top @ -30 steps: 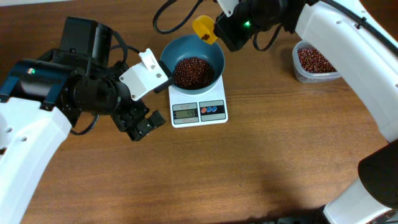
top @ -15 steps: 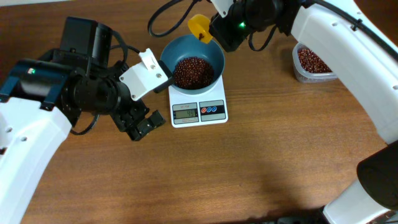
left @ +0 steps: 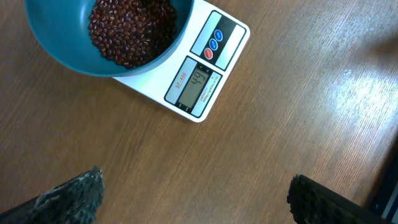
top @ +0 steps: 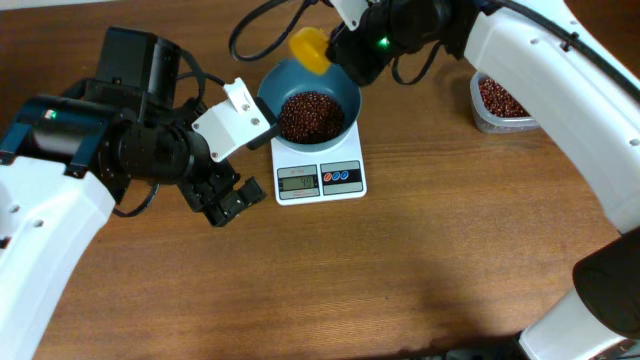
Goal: Scoop item into bowl and weigh 50g on scale
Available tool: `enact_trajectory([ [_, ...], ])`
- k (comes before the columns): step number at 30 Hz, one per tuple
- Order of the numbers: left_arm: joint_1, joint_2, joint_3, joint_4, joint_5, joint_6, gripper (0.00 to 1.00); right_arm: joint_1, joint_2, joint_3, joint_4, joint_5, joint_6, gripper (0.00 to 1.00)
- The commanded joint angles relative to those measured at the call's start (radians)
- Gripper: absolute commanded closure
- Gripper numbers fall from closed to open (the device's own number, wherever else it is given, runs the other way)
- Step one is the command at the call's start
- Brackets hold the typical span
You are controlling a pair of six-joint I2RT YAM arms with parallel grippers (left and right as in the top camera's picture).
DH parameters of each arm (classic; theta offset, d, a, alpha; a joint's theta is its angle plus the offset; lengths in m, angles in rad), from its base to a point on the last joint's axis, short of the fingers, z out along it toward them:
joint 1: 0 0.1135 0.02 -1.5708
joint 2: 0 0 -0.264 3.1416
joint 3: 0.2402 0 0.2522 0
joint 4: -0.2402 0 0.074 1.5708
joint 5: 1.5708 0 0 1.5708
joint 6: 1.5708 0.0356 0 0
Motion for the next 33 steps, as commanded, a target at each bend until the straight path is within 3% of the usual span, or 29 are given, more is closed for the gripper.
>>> enact_trajectory([
  [1,-0.003,0.004,0.017,0.001,0.004,-0.013,0.01,-0.044,-0.011,0.029,-0.004,-0.113,0.078,0.96],
  [7,-0.003,0.004,0.017,0.001,0.004,-0.013,0.01,-0.203,-0.019,0.039,0.020,-0.145,0.088,0.96],
  [13,-0.003,0.004,0.017,0.001,0.004,-0.013,0.01,-0.528,-0.180,0.158,0.002,-0.145,0.093,0.96],
  [15,-0.003,0.004,0.017,0.001,0.004,-0.013,0.01,-0.648,-0.248,0.158,-0.019,-0.146,0.175,0.96],
  [16,-0.003,0.004,0.017,0.001,0.004,-0.013,0.01,-0.727,-0.293,0.158,-0.068,-0.146,0.243,0.96],
  [20,-0.003,0.004,0.017,0.001,0.004,-0.013,0.01,-0.918,-0.417,0.158,-0.278,-0.145,0.253,0.96],
  [22,-0.003,0.004,0.017,0.001,0.004,-0.013,0.01,-1.006,-0.447,0.154,-0.476,-0.145,0.253,0.96],
  [25,-0.003,0.004,0.017,0.001,0.004,-0.013,0.01,-1.015,-0.444,0.089,-0.666,-0.146,0.334,0.96],
  [27,-0.003,0.004,0.017,0.001,0.004,-0.013,0.01,-0.980,-0.444,-0.040,-0.681,-0.146,0.459,0.96],
  [30,-0.003,0.004,0.017,0.001,0.004,-0.013,0.01,-0.894,-0.444,-0.290,-0.586,-0.150,0.627,0.96],
  [33,-0.003,0.004,0.017,0.001,0.004,-0.013,0.01,-0.806,-0.444,-0.529,-0.349,-0.195,0.748,0.96],
])
